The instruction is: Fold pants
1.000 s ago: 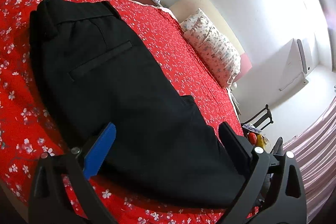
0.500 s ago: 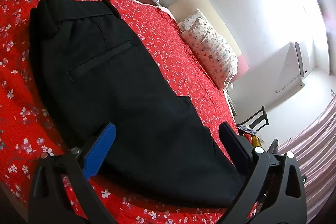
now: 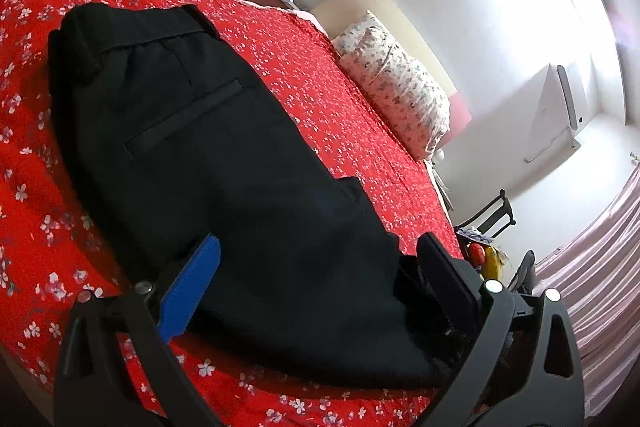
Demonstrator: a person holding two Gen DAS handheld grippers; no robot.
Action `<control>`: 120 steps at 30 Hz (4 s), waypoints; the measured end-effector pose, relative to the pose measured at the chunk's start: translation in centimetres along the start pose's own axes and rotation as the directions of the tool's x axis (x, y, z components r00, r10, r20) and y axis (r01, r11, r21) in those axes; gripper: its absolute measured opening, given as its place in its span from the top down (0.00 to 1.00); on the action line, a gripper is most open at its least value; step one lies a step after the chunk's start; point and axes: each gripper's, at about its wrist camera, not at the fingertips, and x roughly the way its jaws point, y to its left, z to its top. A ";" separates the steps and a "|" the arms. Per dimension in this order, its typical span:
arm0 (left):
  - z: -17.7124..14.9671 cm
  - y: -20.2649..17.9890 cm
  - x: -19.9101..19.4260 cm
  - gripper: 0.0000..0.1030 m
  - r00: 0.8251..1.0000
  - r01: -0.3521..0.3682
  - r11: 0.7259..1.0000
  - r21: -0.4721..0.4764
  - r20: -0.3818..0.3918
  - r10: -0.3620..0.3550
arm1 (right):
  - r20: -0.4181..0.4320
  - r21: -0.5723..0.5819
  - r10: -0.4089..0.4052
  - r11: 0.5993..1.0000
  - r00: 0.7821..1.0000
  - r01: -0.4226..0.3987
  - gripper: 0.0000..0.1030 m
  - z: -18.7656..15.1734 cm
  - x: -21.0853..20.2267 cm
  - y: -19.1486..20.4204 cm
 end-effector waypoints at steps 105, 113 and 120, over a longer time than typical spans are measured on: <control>-7.5 -29.5 7.4 0.91 0.991 0.029 0.759 0.650 -0.116 0.062 | 0.576 0.324 0.273 0.789 0.770 -0.522 0.17 -2.8 -14.3 -17.3; -19.9 -27.6 16.0 0.91 0.920 0.089 0.701 0.708 -0.328 0.215 | 0.585 0.478 0.188 0.706 0.789 -0.523 0.17 -3.5 -14.2 -21.8; -17.6 -31.1 12.9 0.91 0.963 0.100 0.717 0.690 -0.250 0.106 | 0.586 0.469 0.179 0.721 0.790 -0.511 0.17 -2.8 -14.0 -22.0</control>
